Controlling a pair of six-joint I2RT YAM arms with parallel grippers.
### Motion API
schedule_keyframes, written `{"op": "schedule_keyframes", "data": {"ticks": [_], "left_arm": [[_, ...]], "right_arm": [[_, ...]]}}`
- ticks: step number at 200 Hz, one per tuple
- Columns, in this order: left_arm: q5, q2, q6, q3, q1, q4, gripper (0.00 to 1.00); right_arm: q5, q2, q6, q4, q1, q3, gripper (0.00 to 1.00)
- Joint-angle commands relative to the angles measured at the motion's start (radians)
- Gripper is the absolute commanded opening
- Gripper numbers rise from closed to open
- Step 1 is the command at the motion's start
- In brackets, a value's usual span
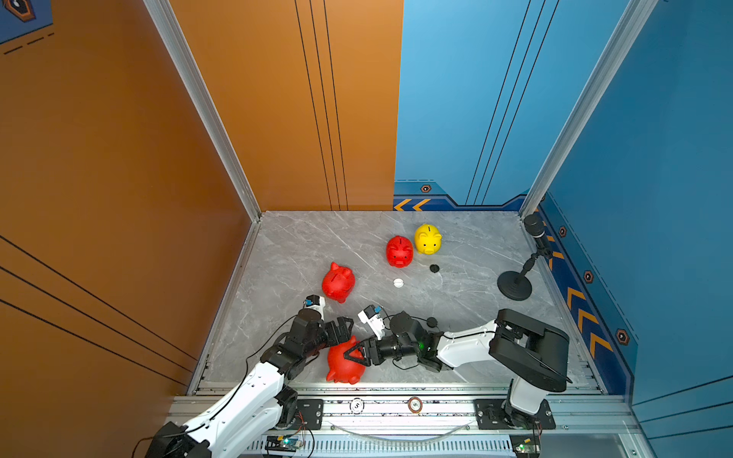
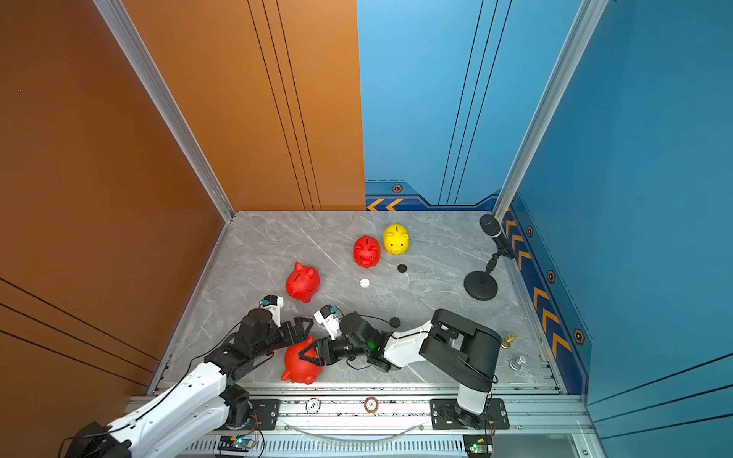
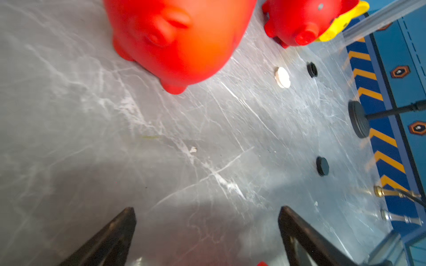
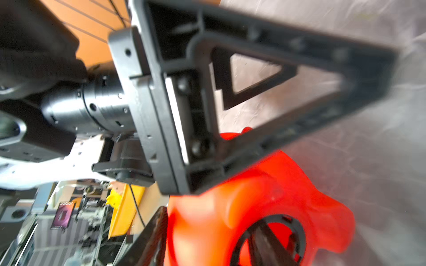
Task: Open piggy banks
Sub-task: Move the piggy bank to the center of the board.
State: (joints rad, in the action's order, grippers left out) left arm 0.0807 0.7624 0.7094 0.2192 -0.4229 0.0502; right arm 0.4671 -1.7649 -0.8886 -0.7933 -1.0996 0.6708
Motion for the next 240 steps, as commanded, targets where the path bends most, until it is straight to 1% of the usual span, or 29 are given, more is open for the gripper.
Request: {"op": "schedule_keyframes", "data": {"ticks": [1,15,21,36,62,79,96,109,133,152,169,188,216,240], "left_arm": [[-0.067,-0.073,0.023,0.022,0.037,0.106,0.98],[-0.054,-0.119,0.024,0.02,0.061,0.13,0.98],[-0.046,-0.137,0.025,0.02,0.069,0.171,0.98],[-0.018,-0.17,0.024,0.017,0.091,0.193,0.98],[0.027,-0.182,0.023,0.014,0.108,0.215,0.98],[0.064,-0.179,0.021,0.008,0.112,0.196,0.98],[0.128,-0.179,0.022,-0.008,0.113,0.149,0.98],[0.175,-0.174,0.029,-0.021,0.113,0.064,0.98],[0.307,-0.134,0.066,-0.062,0.113,-0.121,0.98],[0.375,-0.061,0.084,-0.071,0.114,-0.226,0.98],[0.407,0.003,0.087,-0.074,0.112,-0.296,0.98],[0.43,0.065,0.096,-0.075,0.109,-0.371,0.98],[0.478,0.146,0.091,-0.054,0.087,-0.438,0.98],[0.476,0.209,0.078,-0.03,0.051,-0.449,0.98]], "right_arm": [[-0.128,-0.01,0.04,0.145,0.015,-0.043,0.53],[-0.128,-0.012,0.039,0.14,0.019,-0.045,0.52],[-0.135,-0.014,0.039,0.141,0.021,-0.047,0.52],[-0.163,-0.011,0.036,0.143,0.03,-0.061,0.53],[-0.218,-0.001,0.031,0.145,0.06,-0.095,0.52],[-0.243,0.017,0.031,0.142,0.093,-0.129,0.52],[-0.249,0.045,0.038,0.146,0.131,-0.164,0.52],[-0.245,0.069,0.046,0.148,0.161,-0.191,0.53],[-0.226,0.106,0.07,0.17,0.215,-0.227,0.54],[-0.187,0.111,0.091,0.171,0.255,-0.24,0.55],[-0.141,0.1,0.096,0.131,0.286,-0.25,0.57],[-0.069,0.076,0.092,0.066,0.31,-0.244,0.62],[0.056,0.027,0.075,-0.041,0.31,-0.217,0.66],[0.108,-0.002,0.042,-0.15,0.303,-0.217,0.68]]}}
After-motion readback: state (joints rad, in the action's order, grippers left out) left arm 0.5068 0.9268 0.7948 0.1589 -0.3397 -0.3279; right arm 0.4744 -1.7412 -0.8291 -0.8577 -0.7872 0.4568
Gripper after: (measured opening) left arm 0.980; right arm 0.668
